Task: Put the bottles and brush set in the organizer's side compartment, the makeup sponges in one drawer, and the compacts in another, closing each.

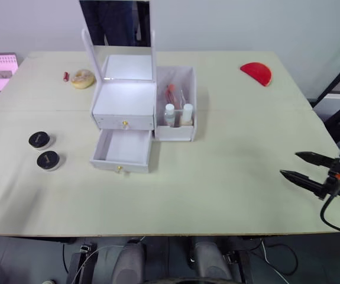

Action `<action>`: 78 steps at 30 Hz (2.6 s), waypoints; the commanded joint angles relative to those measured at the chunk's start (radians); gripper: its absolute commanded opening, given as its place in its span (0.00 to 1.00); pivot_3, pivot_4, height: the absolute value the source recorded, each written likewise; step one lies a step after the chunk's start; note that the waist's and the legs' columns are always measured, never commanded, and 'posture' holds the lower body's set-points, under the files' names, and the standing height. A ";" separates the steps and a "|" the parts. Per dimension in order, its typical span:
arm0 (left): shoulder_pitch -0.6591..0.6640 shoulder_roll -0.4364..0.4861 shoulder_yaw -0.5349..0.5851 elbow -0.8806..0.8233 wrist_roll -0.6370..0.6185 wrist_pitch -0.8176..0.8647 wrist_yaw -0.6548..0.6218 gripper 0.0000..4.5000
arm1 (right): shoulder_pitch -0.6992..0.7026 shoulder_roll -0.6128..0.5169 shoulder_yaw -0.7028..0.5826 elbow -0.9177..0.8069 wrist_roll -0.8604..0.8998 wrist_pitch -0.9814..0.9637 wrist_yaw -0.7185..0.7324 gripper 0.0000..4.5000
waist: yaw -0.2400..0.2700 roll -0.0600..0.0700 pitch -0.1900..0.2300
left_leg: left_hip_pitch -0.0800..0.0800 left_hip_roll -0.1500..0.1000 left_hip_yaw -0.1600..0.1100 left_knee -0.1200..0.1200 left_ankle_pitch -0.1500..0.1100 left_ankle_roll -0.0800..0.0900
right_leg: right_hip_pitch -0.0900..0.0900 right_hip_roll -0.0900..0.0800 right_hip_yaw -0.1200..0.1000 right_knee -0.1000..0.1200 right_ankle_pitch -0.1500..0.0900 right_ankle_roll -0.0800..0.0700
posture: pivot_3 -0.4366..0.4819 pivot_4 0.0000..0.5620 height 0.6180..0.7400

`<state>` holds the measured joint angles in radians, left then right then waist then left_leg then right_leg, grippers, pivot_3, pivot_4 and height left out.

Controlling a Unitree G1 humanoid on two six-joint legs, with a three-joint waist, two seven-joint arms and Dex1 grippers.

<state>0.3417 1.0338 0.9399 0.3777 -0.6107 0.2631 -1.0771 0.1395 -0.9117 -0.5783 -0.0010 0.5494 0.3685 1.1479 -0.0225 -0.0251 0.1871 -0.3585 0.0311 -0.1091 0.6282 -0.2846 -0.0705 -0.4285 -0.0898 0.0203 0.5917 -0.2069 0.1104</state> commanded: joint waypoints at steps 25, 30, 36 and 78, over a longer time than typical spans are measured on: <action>-0.032 -0.499 -0.144 -0.685 0.074 0.135 0.525 0.99 | -0.461 0.090 0.346 -0.385 0.199 0.285 -0.212 1.00 | -0.009 -0.003 -0.001 | 0.001 0.001 0.000 0.000 0.000 0.000 | 0.002 0.001 0.002 0.003 0.001 -0.001 | 0.48 0.27 1.00; -0.090 -0.605 -0.253 -0.775 0.138 0.185 0.717 0.99 | -0.630 0.146 0.472 -0.412 0.228 0.367 -0.237 1.00 | 0.011 -0.003 -0.001 | 0.002 0.001 -0.002 0.003 0.000 0.000 | 0.003 0.003 0.002 0.004 0.005 -0.006 | 0.48 0.27 1.00; -0.167 -0.627 -0.354 -0.730 0.225 0.206 0.835 0.99 | -0.699 0.178 0.540 -0.420 0.216 0.344 -0.203 1.00 | 0.010 -0.003 -0.002 | 0.002 0.000 -0.002 0.003 0.000 0.000 | 0.004 0.003 0.002 0.004 0.005 -0.006 | 0.48 0.27 1.00; -0.380 -0.585 -0.437 -0.463 0.273 0.218 0.854 0.58 | -0.645 0.206 0.560 -0.501 0.216 0.361 -0.280 1.00 | 0.009 -0.003 -0.002 | 0.002 0.000 -0.002 0.002 0.000 0.000 | 0.003 0.003 0.002 0.004 0.005 -0.006 | 0.48 0.27 1.00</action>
<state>-0.0322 0.4333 0.4855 -0.0713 -0.3347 0.5079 -0.2167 -0.5052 -0.7047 -0.0060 -0.4700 0.7585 0.7348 0.8697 -0.0137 -0.0280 0.1851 -0.3566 0.0316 -0.1113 0.6306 -0.2842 -0.0703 -0.4251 -0.0866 0.0219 0.5957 -0.2020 0.1047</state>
